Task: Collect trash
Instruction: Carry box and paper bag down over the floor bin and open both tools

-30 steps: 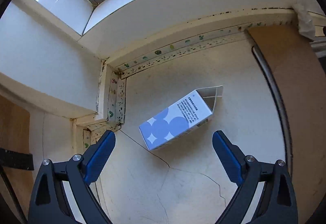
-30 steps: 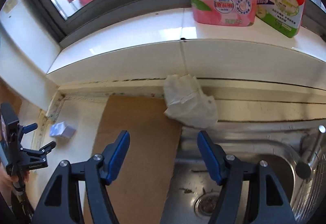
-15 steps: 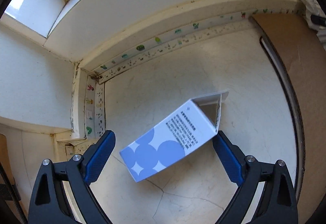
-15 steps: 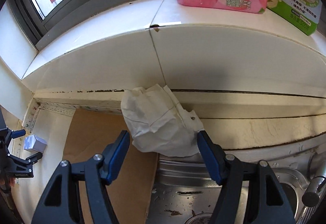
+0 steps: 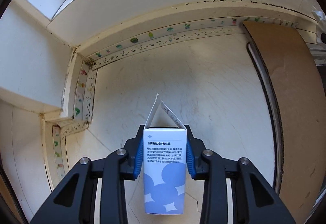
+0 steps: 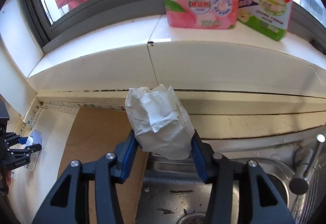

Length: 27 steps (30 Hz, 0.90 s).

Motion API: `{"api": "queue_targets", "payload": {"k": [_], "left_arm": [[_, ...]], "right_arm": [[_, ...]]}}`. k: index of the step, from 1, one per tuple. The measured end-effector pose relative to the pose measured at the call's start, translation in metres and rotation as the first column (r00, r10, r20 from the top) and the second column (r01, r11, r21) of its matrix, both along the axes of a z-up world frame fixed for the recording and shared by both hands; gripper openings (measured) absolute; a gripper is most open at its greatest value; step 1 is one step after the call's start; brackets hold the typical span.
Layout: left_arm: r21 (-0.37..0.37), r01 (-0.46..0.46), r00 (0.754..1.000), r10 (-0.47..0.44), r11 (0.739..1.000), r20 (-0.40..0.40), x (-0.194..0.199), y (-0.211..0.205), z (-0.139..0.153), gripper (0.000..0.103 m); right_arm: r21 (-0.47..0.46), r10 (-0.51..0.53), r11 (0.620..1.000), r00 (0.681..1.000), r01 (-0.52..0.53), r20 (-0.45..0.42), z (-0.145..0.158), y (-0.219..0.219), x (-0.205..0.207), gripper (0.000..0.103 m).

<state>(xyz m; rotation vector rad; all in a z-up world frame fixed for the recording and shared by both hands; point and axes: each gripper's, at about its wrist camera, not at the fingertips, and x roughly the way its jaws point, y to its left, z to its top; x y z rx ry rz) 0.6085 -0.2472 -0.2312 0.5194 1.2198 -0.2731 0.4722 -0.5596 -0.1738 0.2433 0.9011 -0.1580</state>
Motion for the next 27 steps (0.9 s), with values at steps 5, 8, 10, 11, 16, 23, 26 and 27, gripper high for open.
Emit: {"api": "queue_targets", "payload": {"k": [5,8,10,11,16,23,26,27], "left_arm": [[-0.039,-0.028,1.000,0.029,0.999,0.008,-0.022,0.012,0.027,0.033],[-0.075,-0.049,0.999,0.049,0.996,0.008,-0.042,0.019,0.049,0.033],[-0.099,-0.057,0.998,0.059,0.993,0.009,-0.051,0.025,0.068,0.033],[-0.108,-0.060,0.998,0.061,0.992,0.013,-0.061,0.023,0.077,0.033],[-0.158,-0.064,0.997,0.069,0.985,0.025,-0.142,0.032,0.120,0.033],[-0.259,-0.049,0.998,0.057,0.965,0.024,-0.285,0.070,0.164,0.033],[-0.308,-0.038,0.998,0.054,0.951,0.043,-0.346,0.091,0.180,0.033],[-0.326,-0.040,0.997,0.058,0.945,0.047,-0.364,0.099,0.184,0.033]], "right_arm": [[-0.018,0.053,0.998,0.998,-0.053,0.022,0.022,0.019,-0.028,0.050],[-0.023,0.093,0.995,0.995,-0.092,0.035,0.043,0.032,-0.058,0.050],[-0.022,0.119,0.993,0.992,-0.118,0.049,0.057,0.044,-0.081,0.050],[-0.020,0.133,0.991,0.989,-0.132,0.058,0.066,0.051,-0.095,0.050],[-0.025,0.184,0.983,0.978,-0.182,0.101,0.101,0.091,-0.155,0.050],[-0.019,0.225,0.974,0.959,-0.225,0.174,0.157,0.156,-0.265,0.050],[0.000,0.261,0.964,0.945,-0.266,0.197,0.173,0.187,-0.304,0.050],[0.002,0.279,0.958,0.939,-0.285,0.203,0.177,0.201,-0.319,0.050]]}}
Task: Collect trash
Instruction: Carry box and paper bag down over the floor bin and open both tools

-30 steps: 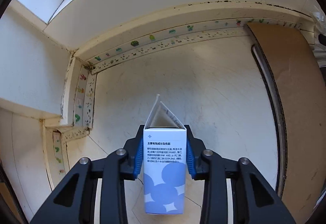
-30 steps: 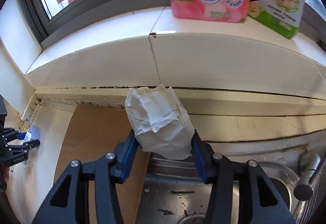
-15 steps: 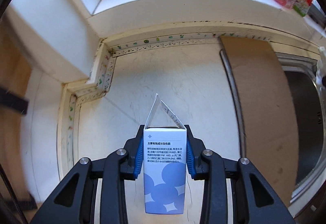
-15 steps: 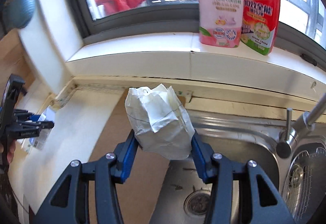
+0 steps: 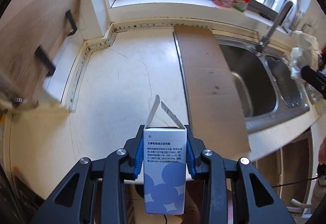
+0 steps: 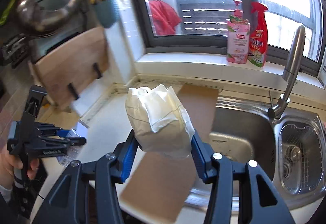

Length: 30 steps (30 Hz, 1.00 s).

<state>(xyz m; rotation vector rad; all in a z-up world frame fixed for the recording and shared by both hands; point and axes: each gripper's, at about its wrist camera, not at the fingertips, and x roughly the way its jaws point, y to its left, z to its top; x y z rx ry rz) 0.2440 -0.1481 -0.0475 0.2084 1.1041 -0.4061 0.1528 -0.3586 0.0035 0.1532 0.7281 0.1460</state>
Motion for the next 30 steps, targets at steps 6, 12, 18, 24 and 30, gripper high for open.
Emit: {"api": "queue_targets", "payload": {"k": [6,12,18,24,30], "left_arm": [[-0.070,-0.028,1.000,0.028,0.997,0.003,-0.103,0.047,0.006,0.033],[-0.088,-0.129,0.991,0.127,0.988,-0.036,-0.172,0.104,-0.028,0.033],[-0.018,-0.288,0.954,0.285,0.957,-0.096,-0.206,0.153,-0.099,0.033],[-0.002,-0.425,0.885,0.415,0.905,-0.212,-0.214,0.187,-0.186,0.033],[-0.013,-0.484,0.847,0.465,0.875,-0.257,-0.206,0.201,-0.281,0.033]], "right_arm": [[0.027,0.117,0.993,0.993,-0.117,-0.009,0.001,0.075,-0.077,0.050],[0.083,0.212,0.976,0.968,-0.202,-0.135,-0.043,0.138,-0.112,0.050],[0.123,0.266,0.963,0.906,-0.239,-0.330,-0.125,0.189,-0.116,0.051],[0.156,0.312,0.950,0.796,-0.271,-0.519,-0.233,0.227,-0.104,0.051],[0.171,0.303,0.953,0.729,-0.252,-0.614,-0.337,0.247,-0.091,0.051]]}}
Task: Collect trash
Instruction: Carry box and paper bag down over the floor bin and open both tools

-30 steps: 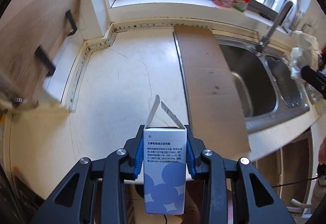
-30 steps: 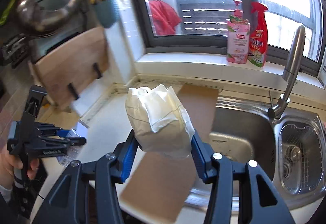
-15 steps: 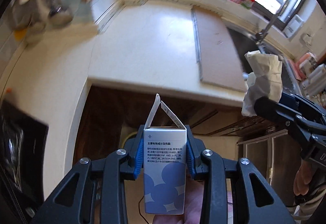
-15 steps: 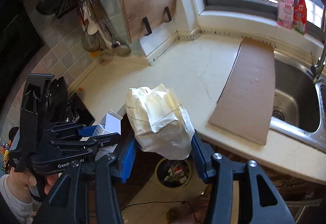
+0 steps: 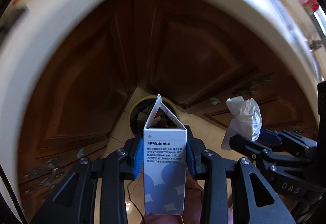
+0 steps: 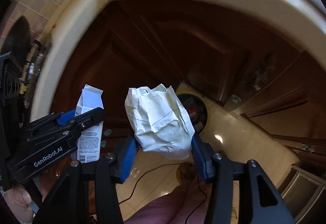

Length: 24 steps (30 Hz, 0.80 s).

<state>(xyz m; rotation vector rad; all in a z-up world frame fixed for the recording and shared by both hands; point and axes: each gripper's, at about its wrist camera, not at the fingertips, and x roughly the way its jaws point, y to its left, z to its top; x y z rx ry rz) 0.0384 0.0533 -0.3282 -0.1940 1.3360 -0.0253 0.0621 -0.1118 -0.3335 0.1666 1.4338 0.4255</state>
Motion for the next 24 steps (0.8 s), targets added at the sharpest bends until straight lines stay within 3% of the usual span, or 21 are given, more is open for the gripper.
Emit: {"api": "queue_targets", "payload": {"k": [4,7,10,12,17,24], "left_arm": [[-0.004,-0.041,0.998,0.040,0.999,-0.043,0.013,0.007,-0.067,0.034],[-0.009,-0.059,0.997,0.058,0.998,-0.055,0.022,0.014,-0.101,0.034],[-0.021,-0.056,0.997,0.054,0.998,-0.063,0.032,0.023,-0.120,0.049],[-0.010,-0.061,0.996,0.061,0.998,-0.061,0.035,0.029,-0.128,0.059],[0.035,-0.068,0.996,0.070,0.997,-0.052,0.034,0.043,-0.131,0.060],[0.047,-0.101,0.994,0.103,0.994,-0.040,0.017,0.061,-0.120,0.079]], "right_arm": [[-0.002,-0.018,1.000,0.995,0.018,-0.099,-0.066,0.009,0.011,0.051],[-0.001,-0.014,1.000,0.992,0.014,-0.128,-0.098,0.018,0.021,0.052],[-0.023,0.012,1.000,0.991,-0.015,-0.134,-0.120,0.025,0.027,0.054],[-0.027,0.020,0.999,0.985,-0.025,-0.172,-0.136,0.032,0.033,0.055],[-0.041,0.037,0.998,0.975,-0.047,-0.218,-0.159,0.041,0.042,0.056],[-0.053,0.085,0.994,0.984,-0.094,-0.155,-0.139,0.050,0.034,0.062]]}}
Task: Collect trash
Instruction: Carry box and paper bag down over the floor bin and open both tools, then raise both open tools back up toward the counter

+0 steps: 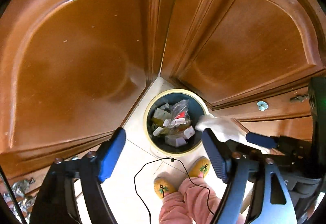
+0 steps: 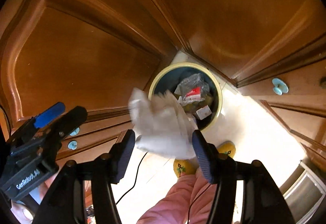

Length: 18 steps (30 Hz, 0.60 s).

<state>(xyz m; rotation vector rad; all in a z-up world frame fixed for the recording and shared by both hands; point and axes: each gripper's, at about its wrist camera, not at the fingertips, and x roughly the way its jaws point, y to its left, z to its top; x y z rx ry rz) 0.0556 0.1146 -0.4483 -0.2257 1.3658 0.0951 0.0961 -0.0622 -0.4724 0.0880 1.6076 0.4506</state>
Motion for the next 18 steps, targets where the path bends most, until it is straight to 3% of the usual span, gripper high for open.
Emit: {"api": "queue_targets", "payload": {"k": [9,14,18], "left_arm": [[-0.004,0.001,1.000,-0.001,1.000,0.015,-0.012,-0.008,0.030,0.082],[-0.042,-0.023,0.998,0.025,0.999,0.056,-0.023,-0.013,0.074,0.094],[-0.061,-0.009,0.994,0.016,0.998,0.110,-0.031,-0.018,0.118,0.096]], "right_arm": [[0.001,-0.010,1.000,0.999,0.010,0.051,0.032,-0.009,-0.006,0.063],[0.004,-0.022,1.000,0.995,0.021,0.093,0.078,-0.027,-0.018,0.063],[0.004,-0.048,0.999,0.988,0.048,0.147,0.124,-0.041,-0.032,0.063]]}}
